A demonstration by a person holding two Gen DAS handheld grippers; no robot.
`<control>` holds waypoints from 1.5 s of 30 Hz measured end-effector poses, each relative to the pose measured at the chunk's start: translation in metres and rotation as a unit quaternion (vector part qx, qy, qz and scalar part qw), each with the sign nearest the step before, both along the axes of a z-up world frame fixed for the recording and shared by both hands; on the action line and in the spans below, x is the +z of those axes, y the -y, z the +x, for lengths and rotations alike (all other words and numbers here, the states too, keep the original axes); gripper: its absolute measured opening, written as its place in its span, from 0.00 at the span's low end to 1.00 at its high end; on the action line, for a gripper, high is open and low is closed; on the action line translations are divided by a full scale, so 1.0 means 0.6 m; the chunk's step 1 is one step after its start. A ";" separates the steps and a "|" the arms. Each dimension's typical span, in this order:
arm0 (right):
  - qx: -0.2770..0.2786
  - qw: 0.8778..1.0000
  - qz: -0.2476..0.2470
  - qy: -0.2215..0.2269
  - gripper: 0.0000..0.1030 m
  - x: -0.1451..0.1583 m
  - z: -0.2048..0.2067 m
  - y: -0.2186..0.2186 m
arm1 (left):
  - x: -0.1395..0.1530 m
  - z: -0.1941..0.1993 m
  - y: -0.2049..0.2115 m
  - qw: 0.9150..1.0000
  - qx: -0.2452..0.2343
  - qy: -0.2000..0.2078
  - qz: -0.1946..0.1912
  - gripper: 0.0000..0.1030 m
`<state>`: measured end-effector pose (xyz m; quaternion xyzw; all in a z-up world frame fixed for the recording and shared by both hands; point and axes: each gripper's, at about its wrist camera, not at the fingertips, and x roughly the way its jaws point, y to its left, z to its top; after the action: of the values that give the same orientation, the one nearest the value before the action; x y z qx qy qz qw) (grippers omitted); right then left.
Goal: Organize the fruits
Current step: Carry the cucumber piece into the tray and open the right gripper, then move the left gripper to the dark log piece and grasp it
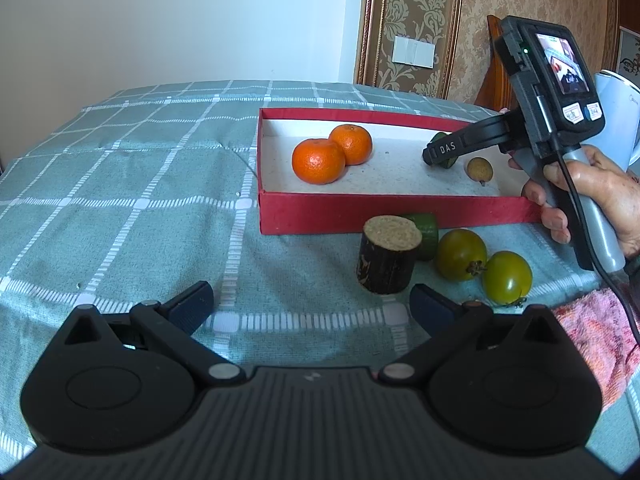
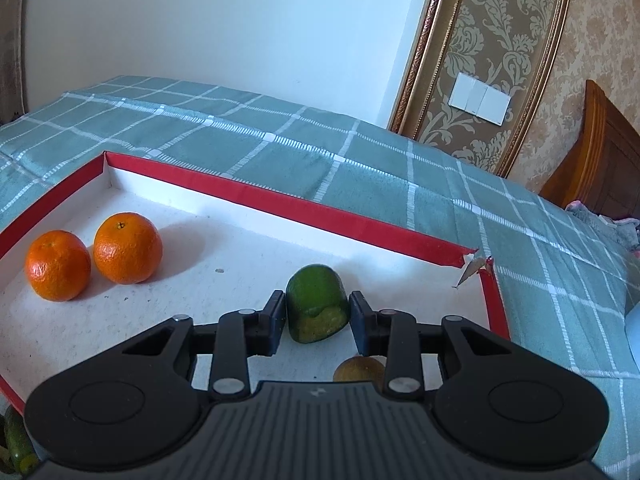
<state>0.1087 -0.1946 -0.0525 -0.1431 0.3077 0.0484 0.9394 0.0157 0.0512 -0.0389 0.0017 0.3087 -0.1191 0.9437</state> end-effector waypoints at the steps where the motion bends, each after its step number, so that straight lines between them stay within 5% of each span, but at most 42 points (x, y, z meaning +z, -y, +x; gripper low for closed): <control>1: 0.002 1.000 -0.001 0.000 0.45 0.001 -0.002 0.000 | 0.000 0.000 0.000 1.000 0.000 0.000 0.000 1.00; 4: 0.003 1.000 -0.007 0.019 0.65 0.004 -0.016 -0.002 | 0.000 0.000 0.000 1.000 0.000 0.000 0.000 1.00; 12: 0.005 0.998 0.024 0.058 0.67 0.030 -0.077 0.023 | -0.001 0.001 0.000 1.000 0.000 0.000 0.002 1.00; 16: 0.015 0.994 0.075 0.083 0.77 0.047 -0.136 0.061 | -0.001 0.001 -0.001 1.000 0.000 -0.001 0.003 1.00; 25: 0.066 0.981 0.153 0.097 0.78 0.040 -0.242 0.124 | -0.002 0.003 0.002 1.000 0.000 -0.002 0.012 1.00; 45: 0.035 0.985 0.153 0.077 0.83 0.004 -0.253 0.128 | 0.014 0.000 0.047 0.998 0.014 0.026 0.047 1.00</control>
<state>-0.0430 -0.2713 -0.0502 -0.0118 0.2185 0.1164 0.9688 0.0156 0.0229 -0.0306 0.0451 0.2896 -0.0909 0.9518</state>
